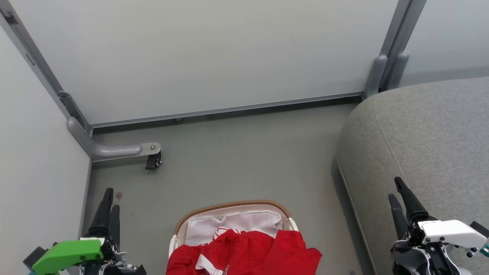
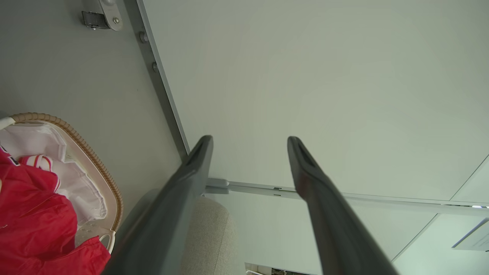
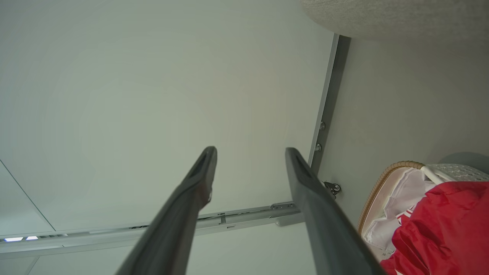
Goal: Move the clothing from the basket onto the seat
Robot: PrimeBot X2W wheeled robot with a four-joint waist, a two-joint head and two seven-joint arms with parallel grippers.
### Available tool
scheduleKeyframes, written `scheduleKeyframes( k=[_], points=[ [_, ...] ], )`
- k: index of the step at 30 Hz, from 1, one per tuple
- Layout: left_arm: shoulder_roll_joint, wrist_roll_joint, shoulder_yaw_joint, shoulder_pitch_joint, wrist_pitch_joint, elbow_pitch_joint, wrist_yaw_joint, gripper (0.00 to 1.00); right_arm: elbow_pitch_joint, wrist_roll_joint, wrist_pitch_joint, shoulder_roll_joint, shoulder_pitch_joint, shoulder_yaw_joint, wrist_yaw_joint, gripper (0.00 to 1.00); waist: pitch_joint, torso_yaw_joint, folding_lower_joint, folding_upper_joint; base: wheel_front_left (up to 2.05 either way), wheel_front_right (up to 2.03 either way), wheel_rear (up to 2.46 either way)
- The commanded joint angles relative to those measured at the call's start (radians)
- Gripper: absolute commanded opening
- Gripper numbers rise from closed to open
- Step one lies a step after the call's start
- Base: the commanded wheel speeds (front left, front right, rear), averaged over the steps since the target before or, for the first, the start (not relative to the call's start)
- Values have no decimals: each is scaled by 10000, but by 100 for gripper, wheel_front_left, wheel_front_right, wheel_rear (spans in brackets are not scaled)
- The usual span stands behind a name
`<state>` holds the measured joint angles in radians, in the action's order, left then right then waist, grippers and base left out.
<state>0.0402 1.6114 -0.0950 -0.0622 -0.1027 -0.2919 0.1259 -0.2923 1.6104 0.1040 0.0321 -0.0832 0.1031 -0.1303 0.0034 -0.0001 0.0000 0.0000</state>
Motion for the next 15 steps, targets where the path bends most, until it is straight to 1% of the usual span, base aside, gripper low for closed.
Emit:
scheduleKeyframes(
  k=[1, 10, 15],
  points=[
    [26, -44, 113, -168, 113, 210, 5, 100, 171, -52, -120, 59, -114, -85, -2, 100, 2, 0, 0, 0, 0, 0, 0],
    [38, -233, 604, -117, 556, 318, 11, 100, 219, -355, -563, 79, -8, -193, -2, 100, 8, 0, 0, 0, 0, 0, 0],
    [45, -512, 762, -94, 781, 385, 14, 100, 213, -859, -789, 89, 28, -93, -3, 100, 5, -1, 0, 0, 0, 0, 0]
  ],
)
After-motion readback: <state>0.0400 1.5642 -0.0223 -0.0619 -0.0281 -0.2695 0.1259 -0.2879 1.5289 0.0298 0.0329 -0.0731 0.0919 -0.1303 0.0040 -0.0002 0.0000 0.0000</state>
